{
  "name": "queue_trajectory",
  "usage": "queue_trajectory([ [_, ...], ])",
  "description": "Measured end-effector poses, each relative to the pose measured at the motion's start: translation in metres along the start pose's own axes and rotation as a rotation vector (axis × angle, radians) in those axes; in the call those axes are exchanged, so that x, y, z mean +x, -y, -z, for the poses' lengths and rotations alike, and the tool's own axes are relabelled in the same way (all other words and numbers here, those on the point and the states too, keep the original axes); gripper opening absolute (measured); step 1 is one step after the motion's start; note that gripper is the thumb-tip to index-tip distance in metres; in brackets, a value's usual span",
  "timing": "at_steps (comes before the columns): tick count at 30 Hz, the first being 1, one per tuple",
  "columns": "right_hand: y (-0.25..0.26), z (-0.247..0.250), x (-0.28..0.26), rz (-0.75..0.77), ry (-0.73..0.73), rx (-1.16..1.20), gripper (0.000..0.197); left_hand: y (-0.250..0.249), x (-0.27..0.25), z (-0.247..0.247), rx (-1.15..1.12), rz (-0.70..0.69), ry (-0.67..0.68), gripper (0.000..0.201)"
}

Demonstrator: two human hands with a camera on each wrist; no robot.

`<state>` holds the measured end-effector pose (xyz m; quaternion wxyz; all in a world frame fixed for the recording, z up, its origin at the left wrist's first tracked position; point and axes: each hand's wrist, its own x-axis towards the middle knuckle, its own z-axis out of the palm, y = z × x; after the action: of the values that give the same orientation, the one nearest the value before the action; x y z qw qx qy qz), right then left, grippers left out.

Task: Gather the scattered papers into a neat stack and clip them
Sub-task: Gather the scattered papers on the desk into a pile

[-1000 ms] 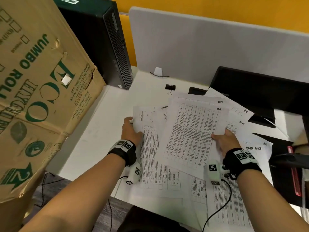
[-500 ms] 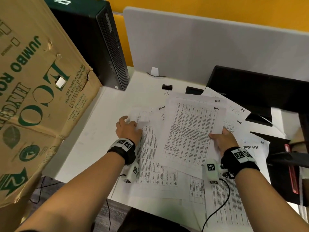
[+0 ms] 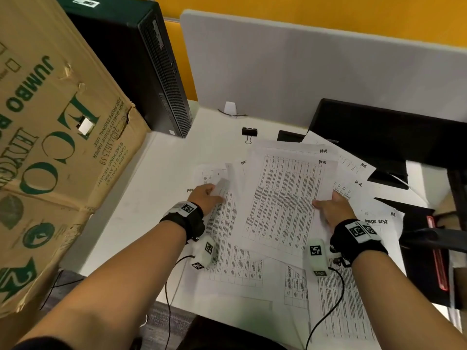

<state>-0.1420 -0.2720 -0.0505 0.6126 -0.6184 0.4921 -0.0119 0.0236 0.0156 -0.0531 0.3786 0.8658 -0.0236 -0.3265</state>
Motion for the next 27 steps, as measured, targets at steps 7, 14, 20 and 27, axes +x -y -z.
queue_trajectory([
  [7,-0.005,-0.002,0.007,0.003,0.003,-0.039,0.044,-0.016,-0.017,0.038,0.312,-0.041,0.025,0.044],
  [14,-0.004,0.0,0.002,0.037,-0.016,-0.091,0.051,-0.091,-0.042,0.1,0.313,-0.291,-0.379,0.065],
  [20,-0.003,0.008,-0.001,0.031,-0.025,-0.071,0.043,-0.147,-0.078,0.129,0.283,-0.591,-0.655,0.025],
  [27,0.017,0.016,-0.02,0.001,-0.044,0.198,0.047,-0.14,-0.052,0.11,-0.349,-0.555,-0.409,0.028],
])
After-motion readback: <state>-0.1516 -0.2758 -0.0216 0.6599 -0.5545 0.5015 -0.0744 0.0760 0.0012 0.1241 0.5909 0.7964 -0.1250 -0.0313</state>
